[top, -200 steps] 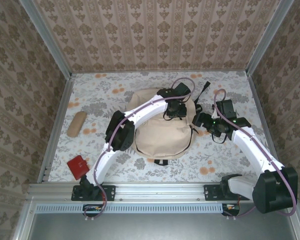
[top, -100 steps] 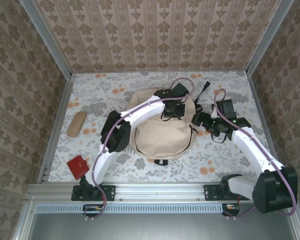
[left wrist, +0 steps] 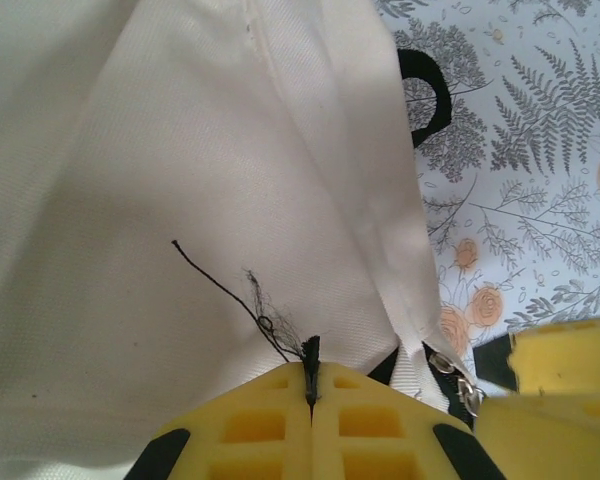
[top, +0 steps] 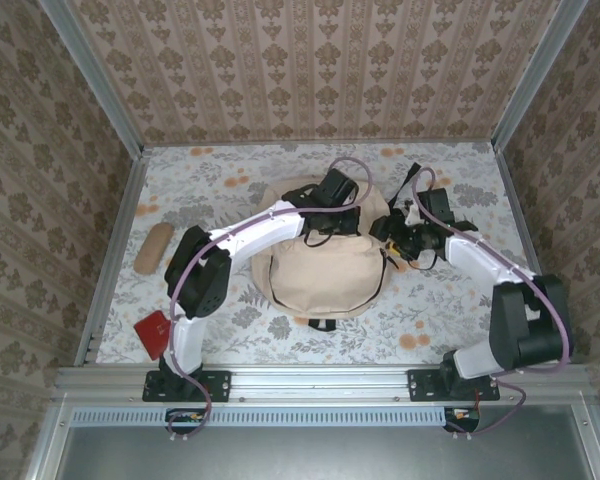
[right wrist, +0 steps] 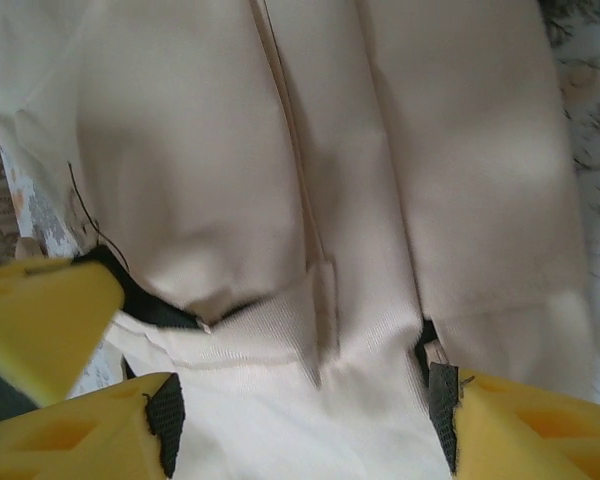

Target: Pack the student bag

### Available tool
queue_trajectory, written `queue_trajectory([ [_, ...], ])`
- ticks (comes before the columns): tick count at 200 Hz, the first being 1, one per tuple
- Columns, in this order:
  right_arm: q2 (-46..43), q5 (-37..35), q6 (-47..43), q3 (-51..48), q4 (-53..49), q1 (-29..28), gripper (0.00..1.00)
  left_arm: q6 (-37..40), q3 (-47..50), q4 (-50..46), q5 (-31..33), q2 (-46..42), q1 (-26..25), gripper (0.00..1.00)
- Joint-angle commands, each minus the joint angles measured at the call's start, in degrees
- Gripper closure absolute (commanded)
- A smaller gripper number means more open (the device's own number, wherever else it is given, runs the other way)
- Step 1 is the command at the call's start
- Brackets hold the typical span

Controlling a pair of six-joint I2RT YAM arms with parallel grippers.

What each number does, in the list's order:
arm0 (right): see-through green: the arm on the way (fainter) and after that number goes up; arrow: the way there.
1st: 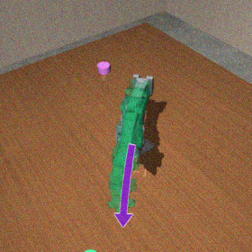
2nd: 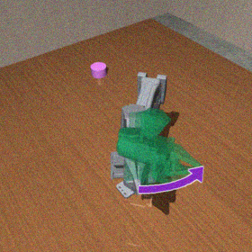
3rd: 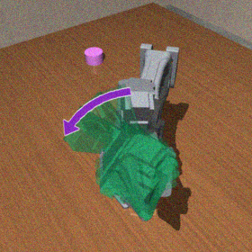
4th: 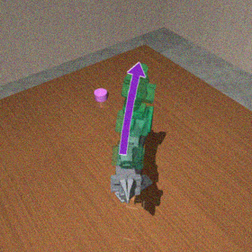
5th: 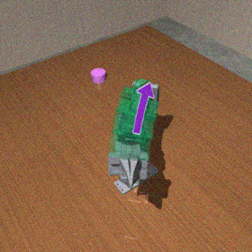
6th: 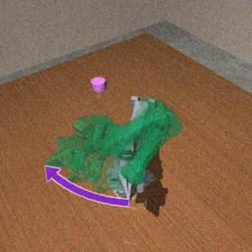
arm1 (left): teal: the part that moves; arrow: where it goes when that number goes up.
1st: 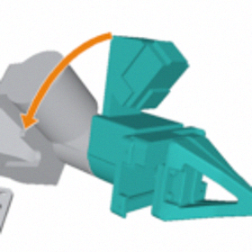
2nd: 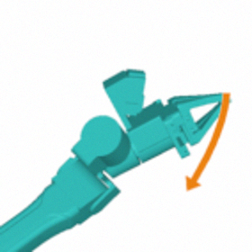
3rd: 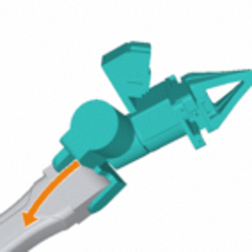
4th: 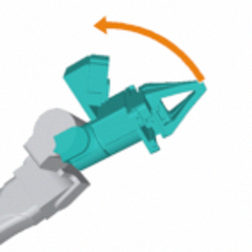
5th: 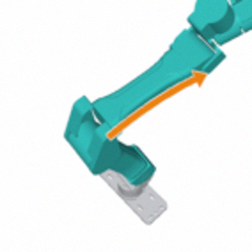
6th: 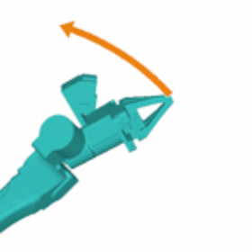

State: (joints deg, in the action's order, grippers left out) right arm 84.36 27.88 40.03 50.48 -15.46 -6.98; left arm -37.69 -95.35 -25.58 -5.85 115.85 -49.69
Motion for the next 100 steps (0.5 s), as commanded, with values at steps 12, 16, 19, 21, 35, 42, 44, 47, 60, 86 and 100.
queue_trajectory([
  [12,6.8,3.7,1.6,5.2,3.5,0.3,0.44,0.8,1.1,3.6,-1.6,-2.0,0.6,1.0],
  [16,7.8,3.9,1.8,5.7,3.2,0.3,0.47,0.8,1.1,3.5,-1.7,-1.9,0.7,1.0],
  [19,8.4,3.9,1.8,6.1,3.0,0.3,0.48,0.8,1.1,3.5,-1.7,-1.9,0.7,1.0],
  [21,8.7,4.0,1.8,6.3,3.0,0.3,0.49,0.8,1.1,3.6,-1.7,-1.9,0.7,1.0],
  [35,11.0,3.9,1.7,7.3,2.5,0.2,0.52,0.8,1.2,3.6,-1.8,-1.8,0.8,1.0],
  [42,11.8,3.8,1.6,7.8,2.4,0.2,0.54,0.9,1.2,3.5,-1.9,-1.8,0.8,1.0],
  [44,12.0,3.8,1.6,7.9,2.4,0.2,0.55,0.9,1.3,3.6,-1.8,-1.8,0.7,1.0],
  [47,12.4,3.8,1.5,8.0,2.4,0.2,0.56,0.9,1.4,3.5,-1.8,-1.8,0.7,1.0],
  [60,13.7,5.3,1.5,8.4,3.3,0.1,0.61,1.0,1.4,3.4,-1.8,-1.7,0.7,1.0],
  [86,15.6,8.5,2.0,8.9,5.0,0.1,0.75,1.0,1.4,3.1,-1.7,-1.3,1.0,1.0],
  [100,15.7,8.8,2.4,8.7,5.7,0.1,0.85,0.9,1.2,2.1,-0.7,-1.3,1.0,1.0],
])
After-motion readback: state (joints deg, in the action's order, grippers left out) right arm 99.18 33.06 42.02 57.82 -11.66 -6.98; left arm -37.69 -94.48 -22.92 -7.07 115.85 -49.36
